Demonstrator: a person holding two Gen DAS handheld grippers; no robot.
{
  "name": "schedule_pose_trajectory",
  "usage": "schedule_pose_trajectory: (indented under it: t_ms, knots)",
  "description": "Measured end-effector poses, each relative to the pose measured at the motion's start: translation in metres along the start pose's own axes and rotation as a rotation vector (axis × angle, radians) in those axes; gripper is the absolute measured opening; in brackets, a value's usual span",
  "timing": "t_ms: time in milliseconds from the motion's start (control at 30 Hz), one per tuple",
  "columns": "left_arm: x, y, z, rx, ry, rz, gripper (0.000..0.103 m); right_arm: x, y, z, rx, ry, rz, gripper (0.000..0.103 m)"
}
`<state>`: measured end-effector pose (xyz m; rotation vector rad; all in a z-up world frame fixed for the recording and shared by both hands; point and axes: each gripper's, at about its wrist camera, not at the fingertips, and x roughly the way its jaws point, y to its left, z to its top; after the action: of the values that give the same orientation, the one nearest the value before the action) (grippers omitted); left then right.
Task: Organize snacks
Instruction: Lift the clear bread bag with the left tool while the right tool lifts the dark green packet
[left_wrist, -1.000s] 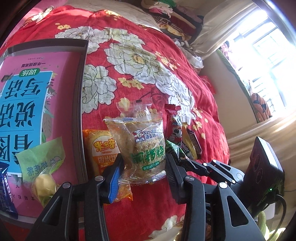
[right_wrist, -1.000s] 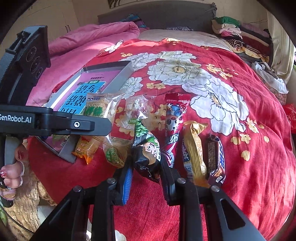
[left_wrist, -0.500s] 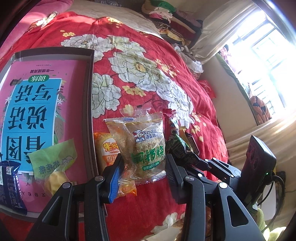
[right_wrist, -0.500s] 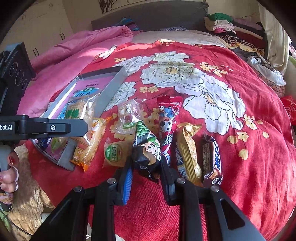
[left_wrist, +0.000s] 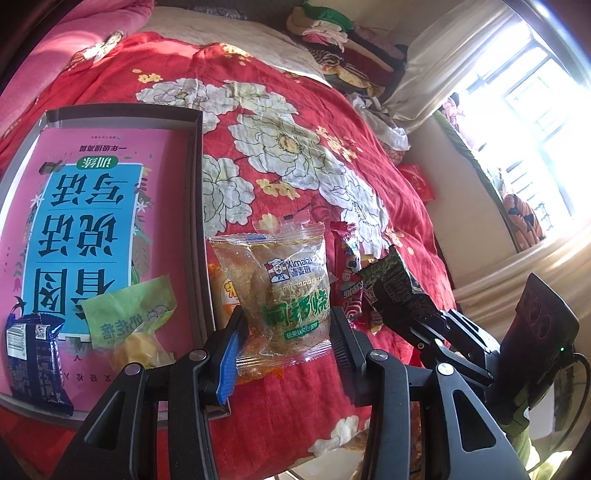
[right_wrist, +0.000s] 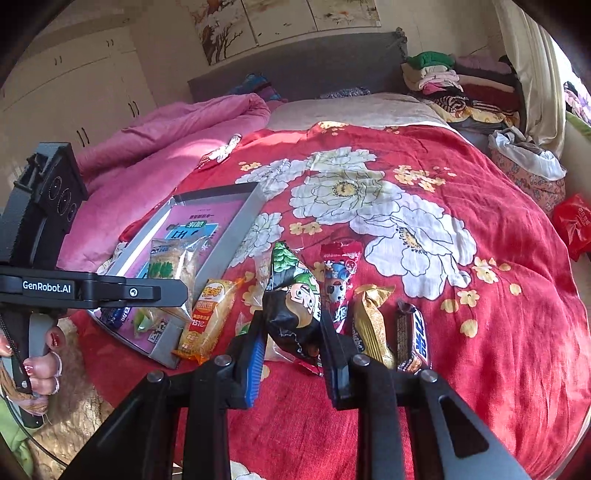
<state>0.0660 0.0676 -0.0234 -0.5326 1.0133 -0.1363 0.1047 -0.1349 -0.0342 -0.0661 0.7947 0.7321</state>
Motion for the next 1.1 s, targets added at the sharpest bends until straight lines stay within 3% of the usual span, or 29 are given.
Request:
schedule_pose_trajectory:
  t_ms: [700,1100]
  knots:
    - [-0.033,0.019,-0.007,-0.032,-0.043,0.022,0.046,-0.006,0.036,-0.002,-0.080,-0.016,0.031,0.028]
    - [-0.063,0.043,-0.006,-0.083,-0.108,0.051,0.046,-0.009,0.043,0.001,-0.070,-0.031,0.053,0.027]
